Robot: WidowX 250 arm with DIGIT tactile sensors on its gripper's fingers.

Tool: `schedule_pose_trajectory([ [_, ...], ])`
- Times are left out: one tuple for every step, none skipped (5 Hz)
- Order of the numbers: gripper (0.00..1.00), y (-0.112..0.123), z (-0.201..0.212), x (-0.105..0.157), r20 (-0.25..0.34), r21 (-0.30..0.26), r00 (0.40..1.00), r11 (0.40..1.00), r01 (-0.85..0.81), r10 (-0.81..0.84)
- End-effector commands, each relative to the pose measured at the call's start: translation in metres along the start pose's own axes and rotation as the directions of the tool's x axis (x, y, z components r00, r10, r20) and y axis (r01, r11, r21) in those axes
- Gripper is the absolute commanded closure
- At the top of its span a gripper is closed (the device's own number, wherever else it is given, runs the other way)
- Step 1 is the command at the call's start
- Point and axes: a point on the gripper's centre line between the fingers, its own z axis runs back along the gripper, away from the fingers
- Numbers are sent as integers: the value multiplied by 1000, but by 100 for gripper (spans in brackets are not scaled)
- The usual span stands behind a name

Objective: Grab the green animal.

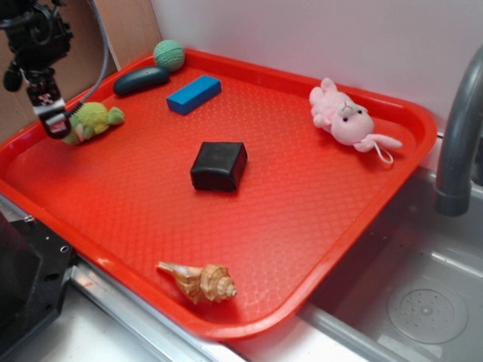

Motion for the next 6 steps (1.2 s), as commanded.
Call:
schedule_pose_trajectory([
  [100, -8, -20, 30, -148, 91, 988, 995, 52, -38],
  [100, -13, -17, 37, -160, 97, 984, 990, 98, -82],
  [100, -4, -17, 44, -181, 79, 978, 989, 122, -106],
  [100, -7, 8, 32, -156, 62, 974, 983, 174, -162],
  [100, -24, 59, 15, -82, 97, 962, 958, 269, -261],
  [100, -44, 93, 3, -55, 114, 922, 915, 386, -382],
])
